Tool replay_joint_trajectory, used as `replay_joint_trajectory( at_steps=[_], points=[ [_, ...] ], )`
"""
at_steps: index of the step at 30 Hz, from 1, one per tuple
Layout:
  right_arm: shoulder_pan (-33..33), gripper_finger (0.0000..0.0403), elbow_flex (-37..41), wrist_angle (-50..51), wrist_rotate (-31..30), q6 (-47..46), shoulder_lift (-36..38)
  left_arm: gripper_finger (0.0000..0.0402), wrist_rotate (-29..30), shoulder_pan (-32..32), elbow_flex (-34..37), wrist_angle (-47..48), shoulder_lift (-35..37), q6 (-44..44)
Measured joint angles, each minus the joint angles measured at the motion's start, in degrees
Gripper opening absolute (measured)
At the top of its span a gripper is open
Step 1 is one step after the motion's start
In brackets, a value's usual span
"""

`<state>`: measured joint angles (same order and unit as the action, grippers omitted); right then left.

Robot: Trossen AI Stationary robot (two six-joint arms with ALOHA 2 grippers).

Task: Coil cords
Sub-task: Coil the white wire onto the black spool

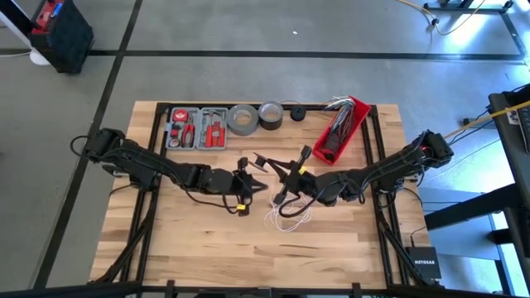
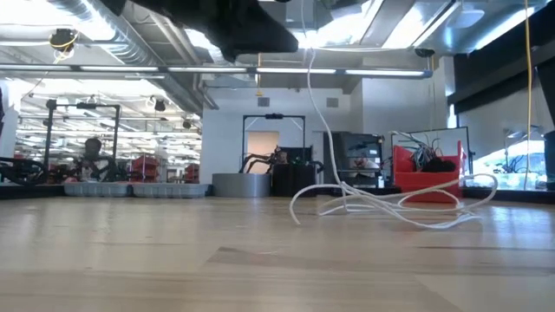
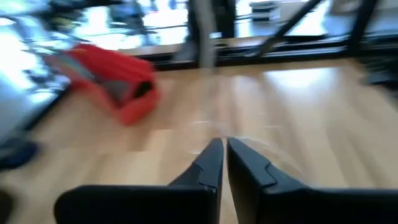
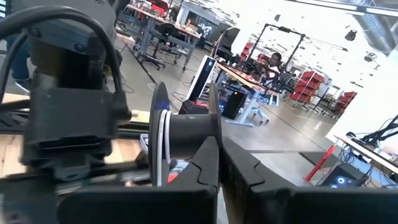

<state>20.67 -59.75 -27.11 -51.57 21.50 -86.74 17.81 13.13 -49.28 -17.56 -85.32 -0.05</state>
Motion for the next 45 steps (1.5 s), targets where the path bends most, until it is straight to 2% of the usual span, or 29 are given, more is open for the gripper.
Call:
replay_joint_trajectory(
  at_steps=[2,16,24,28,40,45],
  points=[
    [0.0,0.0005,0.0,0.1,0.0,0.0,0.0,0.0015,-2.5,-0.4,-0.1,0.1,0.0,-1.0],
    [0.0,0.0005,0.0,0.2,0.0,0.0,-0.1,0.0022,-1.6,-1.2,-0.2,-0.7,-1.7,-2.9],
    [0.0,0.0004,0.0,0.2,-0.1,1.3,-0.1,0.0134,-0.9,-1.2,-0.2,-2.2,-2.1,-2.5],
    [0.0,0.0005,0.0,0.2,-0.4,1.3,-0.1,0.0163,-1.8,-1.2,-0.2,-3.0,-2.1,-4.3],
    [0.0,0.0005,0.0,0.2,-0.3,1.4,-0.1,0.0167,-4.2,-3.0,-0.2,-10.2,-6.0,-8.1],
    [0.0,0.0005,0.0,0.2,-0.3,1.5,-0.1,0.0128,-4.1,-3.6,-0.2,-10.6,-6.2,-7.2]
  ],
)
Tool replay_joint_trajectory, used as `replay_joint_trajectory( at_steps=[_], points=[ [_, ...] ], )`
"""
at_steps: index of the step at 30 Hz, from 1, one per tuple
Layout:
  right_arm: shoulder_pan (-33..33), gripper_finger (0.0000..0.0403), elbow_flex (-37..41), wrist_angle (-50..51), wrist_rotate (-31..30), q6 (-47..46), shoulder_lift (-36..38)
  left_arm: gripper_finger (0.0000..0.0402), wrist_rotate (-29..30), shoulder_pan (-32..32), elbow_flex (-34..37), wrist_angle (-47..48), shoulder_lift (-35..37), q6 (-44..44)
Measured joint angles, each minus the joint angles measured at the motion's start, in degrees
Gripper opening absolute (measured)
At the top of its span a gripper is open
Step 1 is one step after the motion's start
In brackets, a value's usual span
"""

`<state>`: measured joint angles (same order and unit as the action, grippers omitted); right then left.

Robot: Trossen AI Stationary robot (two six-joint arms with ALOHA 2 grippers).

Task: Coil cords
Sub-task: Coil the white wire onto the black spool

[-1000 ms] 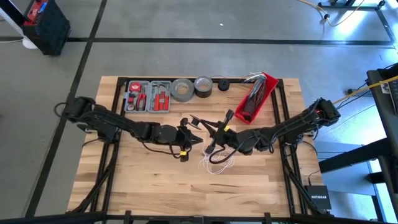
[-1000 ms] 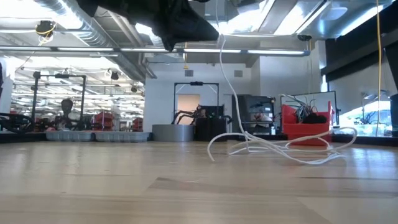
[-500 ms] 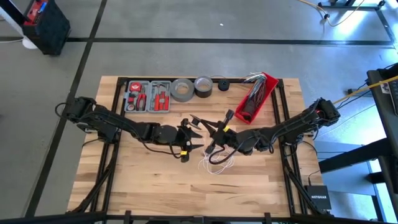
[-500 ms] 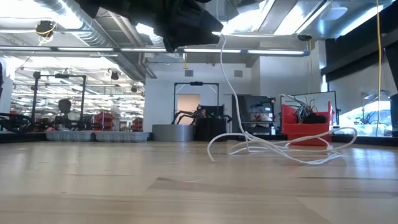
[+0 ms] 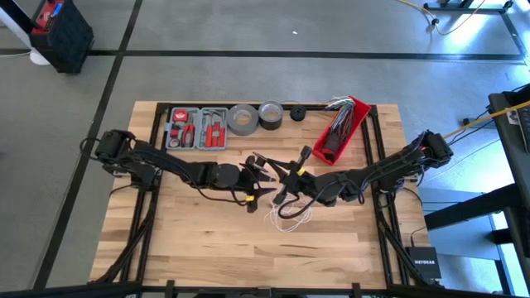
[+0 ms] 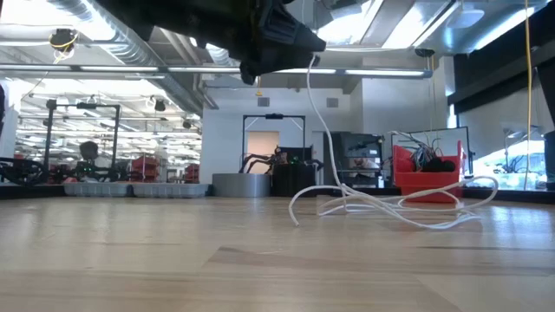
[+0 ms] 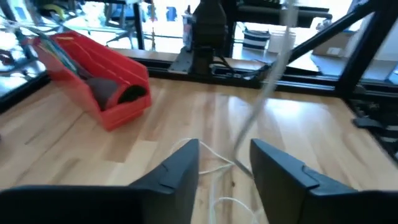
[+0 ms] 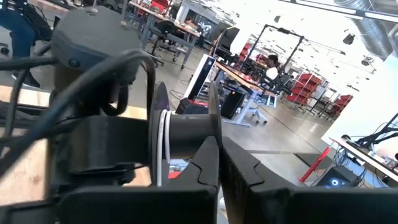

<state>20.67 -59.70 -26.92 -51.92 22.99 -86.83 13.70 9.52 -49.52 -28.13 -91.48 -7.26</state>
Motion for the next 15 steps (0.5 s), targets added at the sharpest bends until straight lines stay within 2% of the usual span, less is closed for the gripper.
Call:
replay_joint_trajectory(
  at_steps=[7,10,15],
  points=[
    [0.0,0.0005,0.0,0.0,0.0,0.0,0.0,0.0016,-0.1,0.1,0.0,1.8,0.0,5.5],
    [0.3,0.0005,0.0,0.0,0.0,0.0,0.1,0.0009,2.5,0.1,0.0,3.6,0.0,8.0],
    [2.1,0.0005,0.0,0.2,0.0,1.2,0.5,0.0003,14.1,0.1,0.0,11.2,1.9,12.2]
  ],
)
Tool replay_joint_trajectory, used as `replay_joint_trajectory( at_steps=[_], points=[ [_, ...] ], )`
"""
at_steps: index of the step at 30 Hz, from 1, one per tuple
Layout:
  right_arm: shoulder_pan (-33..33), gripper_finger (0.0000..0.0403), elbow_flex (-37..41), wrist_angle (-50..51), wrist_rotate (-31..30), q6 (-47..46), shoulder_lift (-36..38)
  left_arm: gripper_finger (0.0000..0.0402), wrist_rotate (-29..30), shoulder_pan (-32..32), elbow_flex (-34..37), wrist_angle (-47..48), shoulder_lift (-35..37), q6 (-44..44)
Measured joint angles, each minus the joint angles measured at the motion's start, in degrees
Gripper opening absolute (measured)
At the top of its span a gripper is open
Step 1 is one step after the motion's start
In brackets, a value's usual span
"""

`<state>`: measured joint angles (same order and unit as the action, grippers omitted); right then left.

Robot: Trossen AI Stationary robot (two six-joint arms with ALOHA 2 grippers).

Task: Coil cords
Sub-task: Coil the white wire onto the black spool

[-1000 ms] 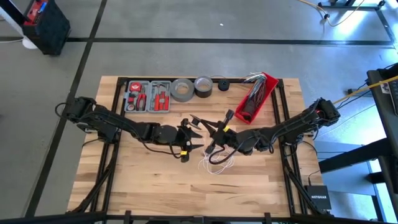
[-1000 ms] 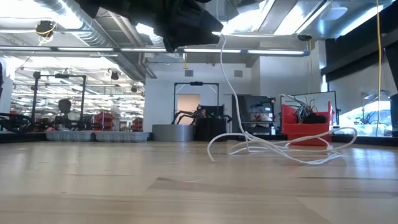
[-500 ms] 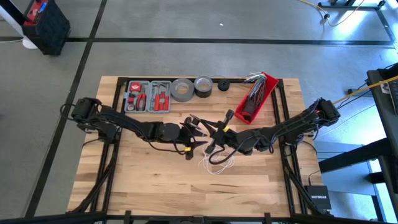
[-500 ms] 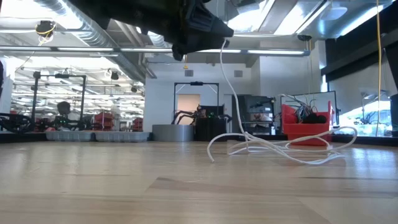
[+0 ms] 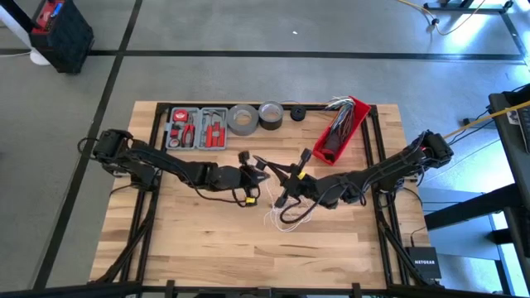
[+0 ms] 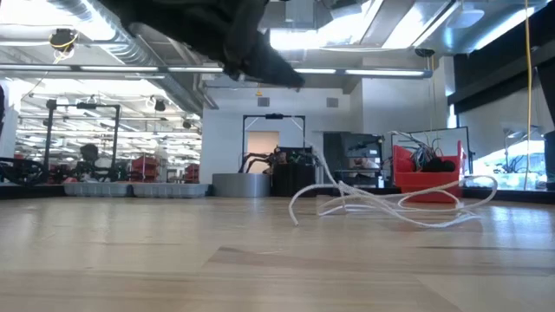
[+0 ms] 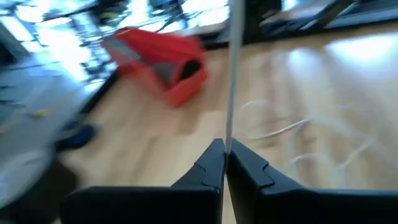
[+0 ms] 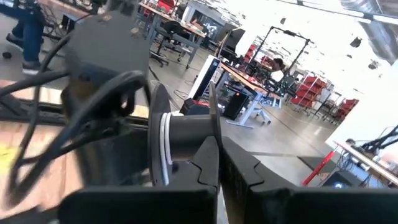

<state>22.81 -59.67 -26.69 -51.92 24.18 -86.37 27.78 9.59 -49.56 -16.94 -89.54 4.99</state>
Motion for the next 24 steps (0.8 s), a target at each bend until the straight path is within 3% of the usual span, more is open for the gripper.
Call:
replay_joint_trajectory(
  at_steps=[7,12,18,24],
  points=[
    [1.3,0.0006,0.0,0.6,0.0,3.2,0.3,0.0003,12.4,2.1,0.0,17.2,10.5,0.9],
    [0.7,0.0007,-0.1,7.0,1.0,3.5,0.6,0.0005,13.5,5.3,0.0,27.3,19.4,-4.5],
    [-2.0,0.0005,-0.1,14.9,10.6,4.4,-1.0,0.0005,13.5,8.2,0.1,31.3,25.0,-9.3],
    [-5.6,0.0004,-0.1,14.8,8.4,4.3,-4.8,0.0003,13.4,9.6,0.1,30.3,25.0,-11.4]
  ],
)
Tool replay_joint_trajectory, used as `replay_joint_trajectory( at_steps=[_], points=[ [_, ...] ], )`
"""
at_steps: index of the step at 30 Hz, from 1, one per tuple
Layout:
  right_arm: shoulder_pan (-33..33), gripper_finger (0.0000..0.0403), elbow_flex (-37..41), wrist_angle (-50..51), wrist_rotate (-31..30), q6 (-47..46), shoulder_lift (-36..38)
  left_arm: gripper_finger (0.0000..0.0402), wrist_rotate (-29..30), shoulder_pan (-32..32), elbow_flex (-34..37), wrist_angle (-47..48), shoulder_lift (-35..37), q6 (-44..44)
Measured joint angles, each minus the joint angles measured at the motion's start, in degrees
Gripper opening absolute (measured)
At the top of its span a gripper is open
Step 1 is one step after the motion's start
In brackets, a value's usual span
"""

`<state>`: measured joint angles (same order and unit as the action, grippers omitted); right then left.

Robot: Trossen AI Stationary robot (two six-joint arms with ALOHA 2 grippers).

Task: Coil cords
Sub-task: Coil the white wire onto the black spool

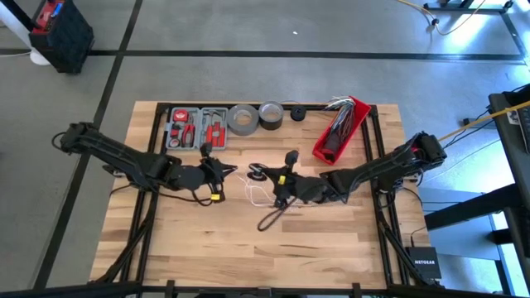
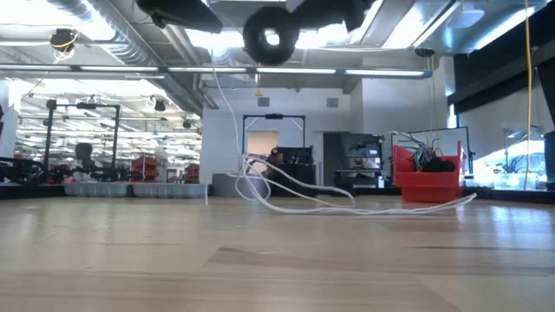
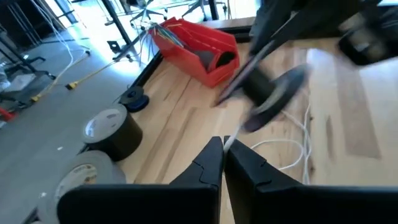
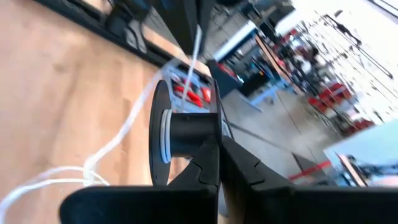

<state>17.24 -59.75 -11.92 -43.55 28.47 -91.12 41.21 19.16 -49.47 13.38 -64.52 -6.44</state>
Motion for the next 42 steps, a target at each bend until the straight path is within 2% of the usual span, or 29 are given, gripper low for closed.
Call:
replay_joint_trajectory(
  at_steps=[8,18,22,29,38,42],
  points=[
    [-3.1,0.0004,0.0,-0.2,-1.1,-5.6,-1.2,0.0008,-3.4,0.0,0.0,-7.1,-1.6,-1.4],
    [-3.8,0.0004,0.0,-1.5,-0.8,-7.9,-1.3,0.001,-4.1,-0.4,0.1,-28.4,-12.0,7.5],
    [-3.8,0.0004,0.0,-2.2,-1.0,-9.2,-1.3,0.001,-4.1,-1.6,0.1,-32.7,-15.8,8.5],
    [-3.8,0.0005,-0.6,-5.0,-3.6,-11.6,-1.4,0.001,-4.5,-4.1,0.0,-34.1,-18.3,8.9],
    [-3.7,0.0005,-3.1,-6.5,-2.2,-17.7,-1.4,0.001,-4.8,-4.2,-0.1,-33.5,-18.4,8.5],
    [-2.3,0.0005,-3.8,-6.2,-2.6,-17.7,-1.2,0.001,-4.9,-4.2,-0.1,-32.9,-18.4,8.4]
  ],
)
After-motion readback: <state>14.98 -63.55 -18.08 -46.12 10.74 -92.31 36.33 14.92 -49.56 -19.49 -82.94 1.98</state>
